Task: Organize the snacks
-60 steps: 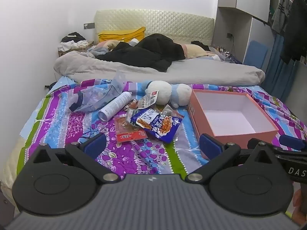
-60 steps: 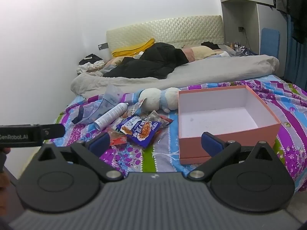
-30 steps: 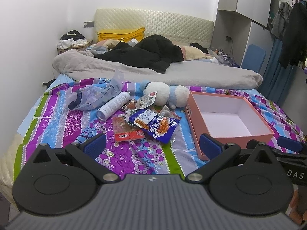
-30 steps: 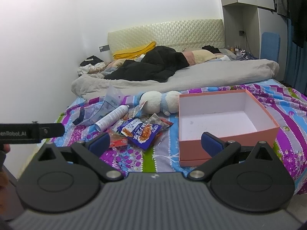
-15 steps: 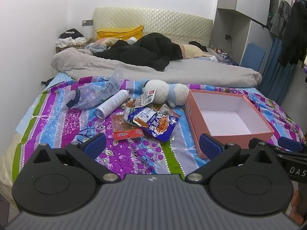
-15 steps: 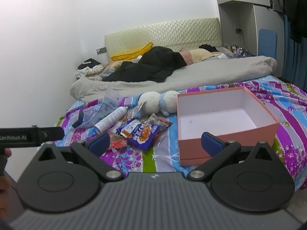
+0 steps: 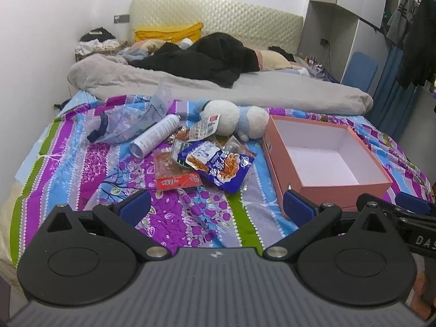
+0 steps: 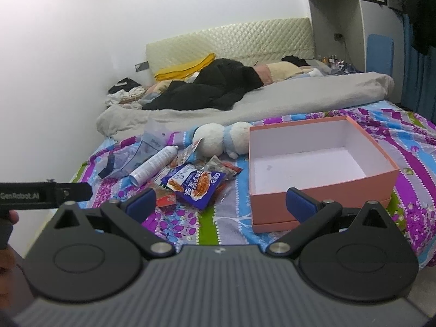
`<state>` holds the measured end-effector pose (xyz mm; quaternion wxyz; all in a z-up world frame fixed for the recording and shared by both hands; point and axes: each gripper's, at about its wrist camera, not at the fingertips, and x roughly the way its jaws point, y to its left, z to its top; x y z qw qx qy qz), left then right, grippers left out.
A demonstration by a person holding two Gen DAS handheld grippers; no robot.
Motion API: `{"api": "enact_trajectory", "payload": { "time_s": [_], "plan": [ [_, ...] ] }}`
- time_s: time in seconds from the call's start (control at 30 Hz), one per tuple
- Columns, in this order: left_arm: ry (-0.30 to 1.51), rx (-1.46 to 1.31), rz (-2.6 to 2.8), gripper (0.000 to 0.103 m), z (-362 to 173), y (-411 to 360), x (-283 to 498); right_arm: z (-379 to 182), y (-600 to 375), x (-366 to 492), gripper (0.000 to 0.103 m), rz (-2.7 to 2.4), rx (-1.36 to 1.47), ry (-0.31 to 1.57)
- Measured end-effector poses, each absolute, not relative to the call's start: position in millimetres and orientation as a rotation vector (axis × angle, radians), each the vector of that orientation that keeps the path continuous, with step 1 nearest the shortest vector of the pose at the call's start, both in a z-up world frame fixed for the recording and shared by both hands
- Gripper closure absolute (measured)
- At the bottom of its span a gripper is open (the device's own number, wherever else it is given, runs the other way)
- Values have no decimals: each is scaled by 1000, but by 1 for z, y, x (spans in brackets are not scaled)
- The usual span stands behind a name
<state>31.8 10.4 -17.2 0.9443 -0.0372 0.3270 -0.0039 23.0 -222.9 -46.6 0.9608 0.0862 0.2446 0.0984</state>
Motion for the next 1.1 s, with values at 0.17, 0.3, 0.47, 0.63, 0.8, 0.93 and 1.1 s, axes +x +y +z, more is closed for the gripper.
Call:
{"api": "enact_trajectory", "payload": {
  "time_s": [0.17,0.3,0.47,0.63,0.8,0.93,1.1],
  "plan": [
    [674,-94,-9,0,-26,14,51,-55,-221,35,0,162,153,512],
    [695,-114,-13,0,-36,21,72,-62,-220,52,0,188,168,549],
    [734,-143,-5,0,-55,34,105,-71,-208,76,0,227,155,570],
    [773,-172,-9,0,-80,54,141,-81,-189,105,14,291,114,576],
    [807,-188,-2,0,-111,78,179,-92,-162,136,24,352,39,591],
    [841,-225,-9,0,-138,91,213,-107,-142,163,23,386,-12,600],
    [898,-205,-3,0,-178,105,255,-139,-124,199,23,388,-69,642]
  ]
}}
